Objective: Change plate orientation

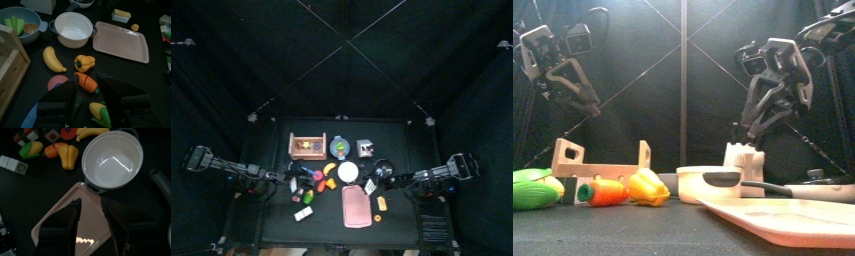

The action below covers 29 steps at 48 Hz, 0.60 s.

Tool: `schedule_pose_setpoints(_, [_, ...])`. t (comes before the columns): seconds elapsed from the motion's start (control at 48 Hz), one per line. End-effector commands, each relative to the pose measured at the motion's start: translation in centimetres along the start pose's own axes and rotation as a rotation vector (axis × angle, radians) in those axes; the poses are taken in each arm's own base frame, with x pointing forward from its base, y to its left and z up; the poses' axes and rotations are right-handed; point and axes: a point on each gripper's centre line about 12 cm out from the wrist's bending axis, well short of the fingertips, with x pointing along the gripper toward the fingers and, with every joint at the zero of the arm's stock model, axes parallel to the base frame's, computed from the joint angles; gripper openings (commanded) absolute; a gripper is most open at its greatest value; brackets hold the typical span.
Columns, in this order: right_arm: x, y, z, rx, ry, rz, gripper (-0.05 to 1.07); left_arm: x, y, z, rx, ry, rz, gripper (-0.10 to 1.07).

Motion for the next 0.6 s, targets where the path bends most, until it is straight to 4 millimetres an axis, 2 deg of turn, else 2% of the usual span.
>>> schedule_pose_setpoints(0.0, [-0.8,0.6,0.1,0.023,-0.004,0.031,0.76,0.0,-0.2,1.0,0.005,-0.024,-0.003,0.75])
schedule_pose_setpoints(0.312, [-0.9,1.4,-3.3,0.139,0.12,0.037,0.76,0.0,0.1,1.1,0.001,-0.028,0.009,0.75])
schedule_pose_setpoints(0.458, [0.0,-0.2,-5.0,0.187,0.178,-0.058,0.76,0.0,0.1,0.5,-0.005,-0.012,0.0,0.75])
schedule_pose_setpoints(0.583, [0.5,-1.5,-5.5,0.182,0.192,-0.157,0.76,0.0,0.0,0.3,-0.022,-0.003,-0.005,0.75])
